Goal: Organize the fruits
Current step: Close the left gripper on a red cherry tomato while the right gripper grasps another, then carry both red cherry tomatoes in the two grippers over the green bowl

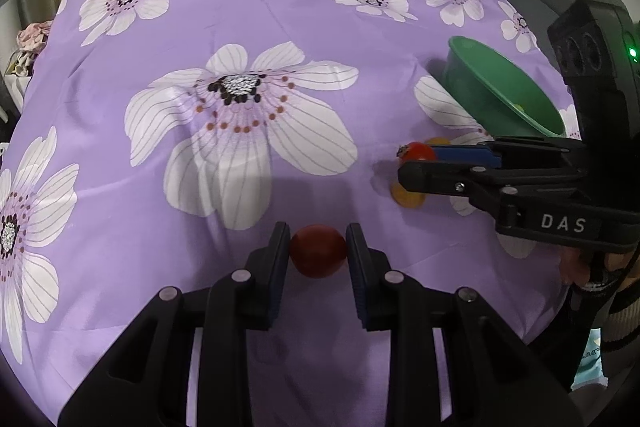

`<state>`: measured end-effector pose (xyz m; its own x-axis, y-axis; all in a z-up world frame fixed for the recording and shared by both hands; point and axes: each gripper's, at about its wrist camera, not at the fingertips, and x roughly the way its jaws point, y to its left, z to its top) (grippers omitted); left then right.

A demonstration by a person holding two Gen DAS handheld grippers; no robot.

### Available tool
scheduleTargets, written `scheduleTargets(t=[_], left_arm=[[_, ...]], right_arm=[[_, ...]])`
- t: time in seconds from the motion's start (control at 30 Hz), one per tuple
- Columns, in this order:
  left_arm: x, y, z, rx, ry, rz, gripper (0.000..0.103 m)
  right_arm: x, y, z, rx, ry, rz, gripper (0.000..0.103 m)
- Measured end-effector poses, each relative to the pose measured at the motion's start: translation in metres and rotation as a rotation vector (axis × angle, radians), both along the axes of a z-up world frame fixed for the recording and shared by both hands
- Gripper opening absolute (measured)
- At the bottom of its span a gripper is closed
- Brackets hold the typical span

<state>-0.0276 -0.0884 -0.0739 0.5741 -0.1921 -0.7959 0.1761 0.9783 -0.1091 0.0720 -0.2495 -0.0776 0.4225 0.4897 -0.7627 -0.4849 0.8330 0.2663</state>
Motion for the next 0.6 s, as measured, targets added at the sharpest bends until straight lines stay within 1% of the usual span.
scheduleTargets(t=[0.27,0.6], left_arm=[[0.0,-0.018,0.007,0.021,-0.006,-0.024,0.028],[0.005,-0.048,0.014,0.052,-0.014,-0.069,0.028]], right_arm=[[-0.012,-0.022,0.007,0.027,-0.019,-0.04,0.03],[-0.018,-0.049,0.017,0.059,-0.062,-0.093,0.03]])
